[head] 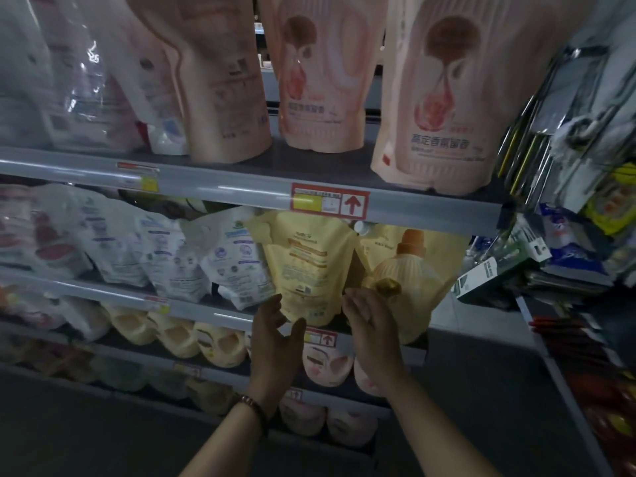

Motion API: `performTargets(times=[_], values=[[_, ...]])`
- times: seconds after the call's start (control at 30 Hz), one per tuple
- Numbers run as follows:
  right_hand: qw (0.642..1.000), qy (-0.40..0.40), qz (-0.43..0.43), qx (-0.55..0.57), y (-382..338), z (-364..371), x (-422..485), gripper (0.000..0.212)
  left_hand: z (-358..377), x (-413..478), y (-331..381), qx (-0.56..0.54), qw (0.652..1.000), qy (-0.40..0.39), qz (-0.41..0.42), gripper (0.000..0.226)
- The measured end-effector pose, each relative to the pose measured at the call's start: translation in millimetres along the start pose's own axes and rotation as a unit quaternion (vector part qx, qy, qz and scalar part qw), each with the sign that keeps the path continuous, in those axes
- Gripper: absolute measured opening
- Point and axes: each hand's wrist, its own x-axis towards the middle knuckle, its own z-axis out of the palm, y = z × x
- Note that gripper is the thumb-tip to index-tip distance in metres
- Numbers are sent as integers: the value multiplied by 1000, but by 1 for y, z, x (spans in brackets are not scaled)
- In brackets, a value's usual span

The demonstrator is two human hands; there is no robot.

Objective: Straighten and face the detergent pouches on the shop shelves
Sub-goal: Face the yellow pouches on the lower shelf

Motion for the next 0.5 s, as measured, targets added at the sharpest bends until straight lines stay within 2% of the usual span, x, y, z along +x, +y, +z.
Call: performTargets(times=[0.13,0.27,0.43,0.5], values=[[999,-15,-1,-41,-12,9,11,11,-7,10,5,-3,1000,-26,17,61],[998,-30,-28,-51,-14,12,30,26,-2,18,14,7,999,-44,26,70],[998,-38,-3,-54,-5,13,48,44,4,27,6,54,995,-50,64,85],[998,-35,4,-49,-1,14,52,43,8,25,12,61,994,-52,69,86]])
